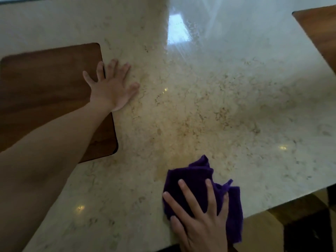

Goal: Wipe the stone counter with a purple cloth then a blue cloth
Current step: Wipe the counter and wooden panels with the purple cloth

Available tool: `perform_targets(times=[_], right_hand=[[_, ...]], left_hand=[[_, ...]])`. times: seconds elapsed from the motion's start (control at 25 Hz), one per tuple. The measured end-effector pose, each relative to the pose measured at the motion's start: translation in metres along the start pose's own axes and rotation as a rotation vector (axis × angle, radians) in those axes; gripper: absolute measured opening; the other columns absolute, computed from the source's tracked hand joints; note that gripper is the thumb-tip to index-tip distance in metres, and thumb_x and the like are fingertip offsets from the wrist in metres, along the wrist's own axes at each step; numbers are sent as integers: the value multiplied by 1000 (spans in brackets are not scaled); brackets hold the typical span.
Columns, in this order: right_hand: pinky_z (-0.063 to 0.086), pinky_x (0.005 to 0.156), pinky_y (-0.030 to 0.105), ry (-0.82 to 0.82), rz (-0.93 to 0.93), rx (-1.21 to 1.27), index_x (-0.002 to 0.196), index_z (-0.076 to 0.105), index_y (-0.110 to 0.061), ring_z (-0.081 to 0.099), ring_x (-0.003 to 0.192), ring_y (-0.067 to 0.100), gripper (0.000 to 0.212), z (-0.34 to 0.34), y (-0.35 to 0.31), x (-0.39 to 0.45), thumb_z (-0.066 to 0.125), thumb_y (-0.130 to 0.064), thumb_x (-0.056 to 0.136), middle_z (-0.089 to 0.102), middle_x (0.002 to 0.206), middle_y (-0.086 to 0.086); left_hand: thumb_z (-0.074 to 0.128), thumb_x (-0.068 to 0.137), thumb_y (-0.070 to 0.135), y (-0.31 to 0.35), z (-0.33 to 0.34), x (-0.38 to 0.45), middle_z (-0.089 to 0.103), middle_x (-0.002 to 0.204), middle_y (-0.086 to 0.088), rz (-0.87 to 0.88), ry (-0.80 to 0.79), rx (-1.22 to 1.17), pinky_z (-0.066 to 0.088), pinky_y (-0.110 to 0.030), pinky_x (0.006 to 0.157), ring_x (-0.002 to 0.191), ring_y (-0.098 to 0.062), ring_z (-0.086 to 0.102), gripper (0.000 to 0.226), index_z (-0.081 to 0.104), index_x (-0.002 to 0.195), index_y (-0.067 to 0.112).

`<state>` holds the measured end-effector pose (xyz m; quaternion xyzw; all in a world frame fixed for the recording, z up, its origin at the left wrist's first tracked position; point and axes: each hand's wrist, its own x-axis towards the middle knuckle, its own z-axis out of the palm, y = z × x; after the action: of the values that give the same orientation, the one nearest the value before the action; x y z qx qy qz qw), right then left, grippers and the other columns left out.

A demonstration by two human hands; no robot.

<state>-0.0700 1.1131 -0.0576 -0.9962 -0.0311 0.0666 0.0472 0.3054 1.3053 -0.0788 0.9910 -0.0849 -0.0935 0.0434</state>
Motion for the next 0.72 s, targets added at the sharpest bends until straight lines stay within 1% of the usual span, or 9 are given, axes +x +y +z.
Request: perform_targets(times=[0.12, 0.2, 0.28, 0.4, 0.48, 0.6, 0.64, 0.72], right_hand=[[18, 103, 81, 43, 41, 46, 142, 40, -55, 29, 142, 46, 52, -2, -1, 73, 40, -59, 91, 39, 155, -10], [11, 105, 81, 53, 51, 74, 145, 31, -58, 19, 147, 45, 50, -10, 0, 142, 33, -60, 96, 30, 160, -13], [4, 107, 79, 74, 83, 70, 146, 22, -61, 7, 149, 42, 47, -19, 4, 225, 23, -61, 99, 21, 162, -16], [-6, 107, 77, 60, 105, 134, 144, 19, -64, -4, 150, 39, 48, -39, 11, 372, 12, -63, 96, 13, 163, -20], [-12, 106, 76, 47, 106, 176, 144, 19, -64, -9, 149, 38, 49, -55, 15, 474, 12, -62, 96, 10, 164, -21], [-11, 107, 76, -20, 79, 203, 146, 21, -60, -11, 149, 39, 48, -79, 9, 610, 17, -58, 98, 7, 165, -18], [-10, 107, 76, -46, 70, 213, 147, 21, -59, -11, 149, 40, 48, -83, -1, 645, 18, -57, 99, 6, 165, -17], [-9, 108, 76, -45, 51, 196, 148, 20, -57, -9, 149, 41, 50, -88, -15, 683, 18, -56, 98, 8, 165, -14]], left_hand=[[7, 85, 82, 0, 0, -3, 1, 166, 9, 24, 26, 6, -3, -75, 112, 152, -34, -5, 77, 5, 152, 46], [8, 89, 77, -2, 0, -6, 3, 166, 7, 49, 56, 0, -1, -74, 113, 152, -35, -3, 72, 7, 153, 44], [12, 94, 67, -1, 0, -8, 10, 165, 1, 62, 95, -17, 4, -74, 114, 152, -34, 3, 64, 15, 151, 37], [20, 98, 52, -1, 1, -11, 27, 157, -6, 8, 148, -90, 10, -71, 116, 151, -31, 15, 49, 31, 136, 22], [26, 98, 48, -1, 2, -14, 36, 151, -9, 3, 164, -100, 14, -71, 115, 149, -31, 22, 43, 41, 126, 18], [32, 97, 43, 0, 3, -15, 43, 146, -11, 31, 196, -99, 19, -74, 112, 147, -34, 30, 44, 48, 125, 14], [33, 97, 42, -2, 4, -13, 44, 146, -11, 29, 213, -98, 20, -75, 111, 146, -35, 31, 43, 48, 125, 13], [35, 97, 41, 0, 2, -12, 45, 146, -12, 53, 244, -98, 22, -77, 109, 146, -35, 33, 41, 48, 124, 13]])
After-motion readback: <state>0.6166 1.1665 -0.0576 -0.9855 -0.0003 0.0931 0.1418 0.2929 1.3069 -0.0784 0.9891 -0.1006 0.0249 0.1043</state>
